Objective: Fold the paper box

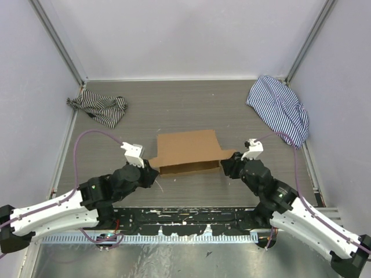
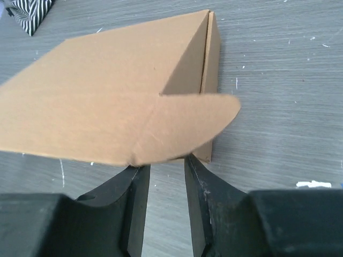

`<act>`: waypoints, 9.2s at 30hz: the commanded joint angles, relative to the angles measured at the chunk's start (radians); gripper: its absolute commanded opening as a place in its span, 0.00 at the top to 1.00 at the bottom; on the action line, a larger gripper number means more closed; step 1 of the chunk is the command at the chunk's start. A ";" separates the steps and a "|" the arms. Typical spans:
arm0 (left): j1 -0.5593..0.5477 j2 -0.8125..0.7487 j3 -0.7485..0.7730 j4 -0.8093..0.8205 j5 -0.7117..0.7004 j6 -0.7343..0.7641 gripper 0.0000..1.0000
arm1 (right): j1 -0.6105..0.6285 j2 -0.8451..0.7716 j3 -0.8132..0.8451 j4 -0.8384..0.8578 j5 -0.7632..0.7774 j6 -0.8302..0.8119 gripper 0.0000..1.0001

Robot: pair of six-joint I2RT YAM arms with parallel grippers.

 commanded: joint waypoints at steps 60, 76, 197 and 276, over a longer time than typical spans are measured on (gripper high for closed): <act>0.289 0.382 0.286 -0.219 -0.009 -0.005 0.30 | -0.344 0.754 0.482 -0.057 -0.316 -0.099 0.25; 0.353 0.497 0.105 0.139 0.162 0.028 0.28 | -0.418 0.858 0.363 0.154 -0.554 -0.155 0.14; 0.580 0.782 0.263 0.253 0.560 0.244 0.23 | -0.329 0.958 0.519 0.015 -0.498 -0.209 0.00; 0.580 0.613 0.238 0.161 0.780 0.117 0.28 | -0.260 0.883 0.507 -0.089 -0.414 -0.192 0.10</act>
